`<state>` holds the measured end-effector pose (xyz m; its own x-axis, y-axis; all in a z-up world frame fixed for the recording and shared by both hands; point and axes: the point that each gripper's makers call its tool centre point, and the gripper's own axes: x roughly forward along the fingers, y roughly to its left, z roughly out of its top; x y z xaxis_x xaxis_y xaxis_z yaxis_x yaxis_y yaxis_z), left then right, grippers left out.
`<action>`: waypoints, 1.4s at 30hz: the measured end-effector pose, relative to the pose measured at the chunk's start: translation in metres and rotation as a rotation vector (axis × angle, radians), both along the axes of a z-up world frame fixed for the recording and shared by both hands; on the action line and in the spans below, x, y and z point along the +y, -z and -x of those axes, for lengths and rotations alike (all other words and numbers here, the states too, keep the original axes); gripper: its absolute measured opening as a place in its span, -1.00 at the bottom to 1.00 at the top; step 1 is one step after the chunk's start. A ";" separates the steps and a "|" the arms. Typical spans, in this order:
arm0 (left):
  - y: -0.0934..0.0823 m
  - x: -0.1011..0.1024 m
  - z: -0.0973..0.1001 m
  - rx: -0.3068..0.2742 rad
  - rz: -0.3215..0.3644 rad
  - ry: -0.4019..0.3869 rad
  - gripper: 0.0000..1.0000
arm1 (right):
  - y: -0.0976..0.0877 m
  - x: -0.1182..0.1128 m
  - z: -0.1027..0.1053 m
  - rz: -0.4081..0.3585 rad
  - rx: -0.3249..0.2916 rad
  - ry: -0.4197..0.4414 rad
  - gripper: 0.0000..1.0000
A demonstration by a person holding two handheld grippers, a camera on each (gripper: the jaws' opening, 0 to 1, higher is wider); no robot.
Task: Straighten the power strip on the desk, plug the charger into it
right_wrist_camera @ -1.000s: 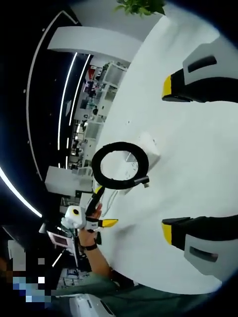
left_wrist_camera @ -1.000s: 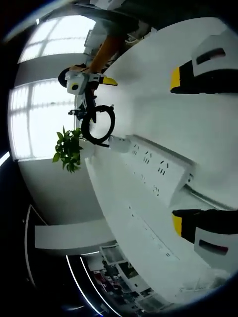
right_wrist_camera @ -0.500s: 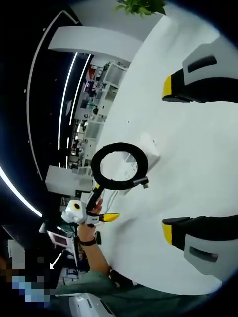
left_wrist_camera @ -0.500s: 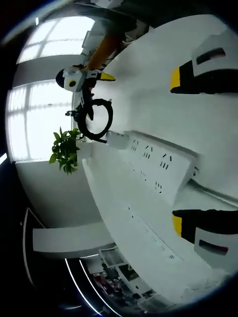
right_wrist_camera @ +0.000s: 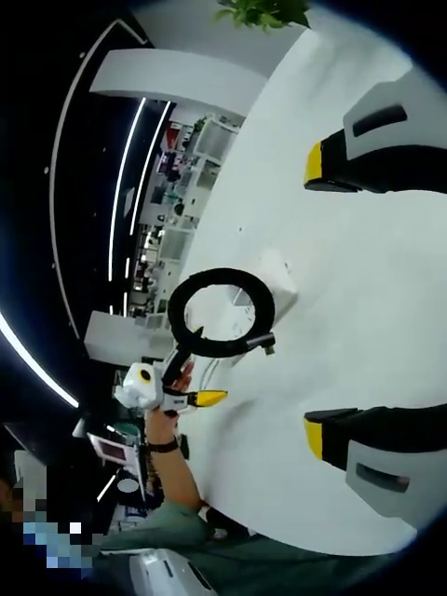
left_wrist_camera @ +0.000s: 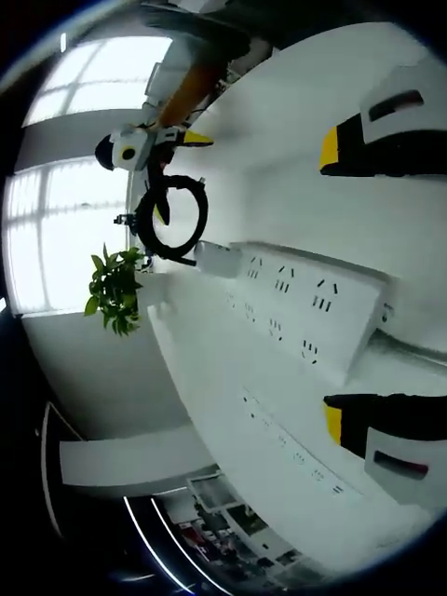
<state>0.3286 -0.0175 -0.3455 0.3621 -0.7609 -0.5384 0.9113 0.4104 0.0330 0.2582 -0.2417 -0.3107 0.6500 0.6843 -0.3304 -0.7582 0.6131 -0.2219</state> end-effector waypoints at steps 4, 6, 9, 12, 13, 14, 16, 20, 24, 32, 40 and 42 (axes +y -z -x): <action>0.001 -0.006 -0.002 0.012 0.001 0.022 0.98 | 0.001 -0.001 0.000 -0.008 0.003 0.002 0.92; 0.001 -0.009 -0.002 0.013 -0.005 0.032 0.98 | 0.003 -0.001 0.000 -0.002 0.005 0.004 0.92; 0.000 -0.011 -0.003 0.013 -0.006 0.045 0.98 | 0.004 -0.001 0.002 0.004 0.006 0.000 0.92; 0.002 -0.015 -0.009 0.015 -0.015 0.057 0.98 | 0.003 -0.001 0.002 0.007 0.000 -0.007 0.92; 0.002 -0.016 -0.010 0.016 -0.019 0.059 0.98 | 0.002 -0.001 0.003 0.006 -0.001 -0.010 0.92; 0.003 -0.017 -0.010 0.018 -0.021 0.062 0.98 | 0.001 -0.001 0.003 0.005 -0.002 -0.009 0.92; 0.003 -0.020 -0.010 0.021 -0.022 0.069 0.98 | 0.000 -0.002 0.002 0.006 -0.010 -0.005 0.93; 0.004 -0.027 -0.012 0.020 -0.039 0.095 0.98 | 0.000 -0.003 0.004 0.008 -0.011 -0.006 0.93; 0.004 -0.032 -0.017 0.022 -0.046 0.107 0.98 | 0.002 -0.004 0.005 0.018 -0.009 -0.012 0.93; 0.007 -0.042 -0.021 0.036 -0.053 0.157 0.98 | 0.001 -0.006 0.005 0.025 -0.011 -0.011 0.93; 0.013 -0.051 -0.028 0.056 -0.051 0.197 0.98 | 0.005 -0.009 0.003 0.034 -0.007 -0.010 0.93; 0.012 -0.054 -0.030 0.055 -0.042 0.204 0.97 | 0.006 -0.009 0.003 0.036 -0.007 -0.014 0.93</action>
